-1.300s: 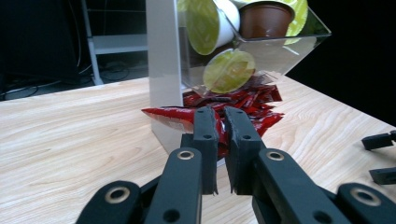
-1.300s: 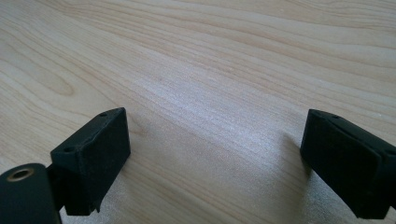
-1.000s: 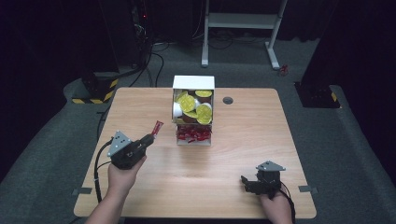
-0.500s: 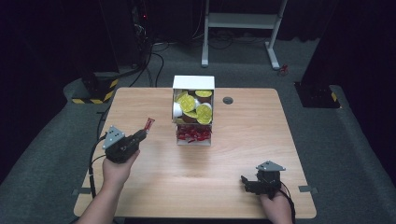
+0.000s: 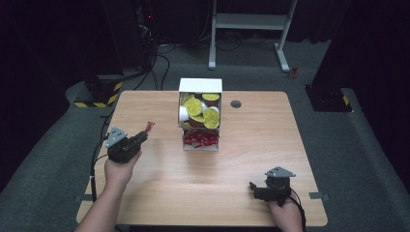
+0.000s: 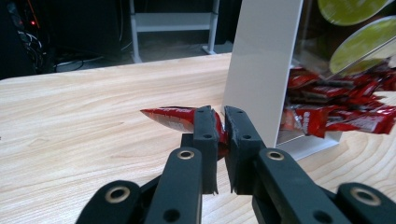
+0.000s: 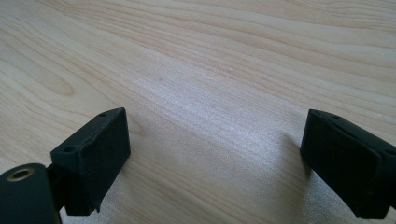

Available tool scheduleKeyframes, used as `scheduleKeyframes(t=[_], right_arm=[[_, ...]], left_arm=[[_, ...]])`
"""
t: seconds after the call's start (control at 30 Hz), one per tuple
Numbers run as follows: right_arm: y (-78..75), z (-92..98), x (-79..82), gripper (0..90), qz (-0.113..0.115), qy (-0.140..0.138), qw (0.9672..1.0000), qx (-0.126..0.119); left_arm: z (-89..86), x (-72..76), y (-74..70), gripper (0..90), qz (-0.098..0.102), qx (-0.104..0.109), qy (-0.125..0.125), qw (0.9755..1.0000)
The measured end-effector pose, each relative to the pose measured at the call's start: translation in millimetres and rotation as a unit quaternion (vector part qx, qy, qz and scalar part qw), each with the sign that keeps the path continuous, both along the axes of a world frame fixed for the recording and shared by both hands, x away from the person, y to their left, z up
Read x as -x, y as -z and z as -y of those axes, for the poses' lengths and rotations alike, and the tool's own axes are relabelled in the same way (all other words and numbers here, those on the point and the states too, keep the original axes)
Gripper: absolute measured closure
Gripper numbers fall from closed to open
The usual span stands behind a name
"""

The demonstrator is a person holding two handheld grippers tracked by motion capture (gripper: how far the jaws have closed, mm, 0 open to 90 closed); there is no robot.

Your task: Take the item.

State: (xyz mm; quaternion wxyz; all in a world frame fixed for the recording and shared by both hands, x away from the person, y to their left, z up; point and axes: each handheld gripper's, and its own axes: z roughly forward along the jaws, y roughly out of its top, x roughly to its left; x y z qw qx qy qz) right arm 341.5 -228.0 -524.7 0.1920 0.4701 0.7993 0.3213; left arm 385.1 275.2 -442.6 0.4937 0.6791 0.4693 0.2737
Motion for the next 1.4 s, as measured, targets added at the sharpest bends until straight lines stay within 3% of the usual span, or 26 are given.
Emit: scheduleKeyframes(t=[0.77,1.4], right_arm=[[0.0,0.0,0.0,8.0,0.0,0.0,1.0,0.0],[0.1,0.1,0.6,8.1,0.001,-0.003,1.0,0.001]], left_arm=[[14.6,-27.1,28.1,83.9,-0.042,-0.001,0.004,0.9991],[22.2,-37.9,45.0,83.6,-0.069,-0.009,0.012,0.9975]])
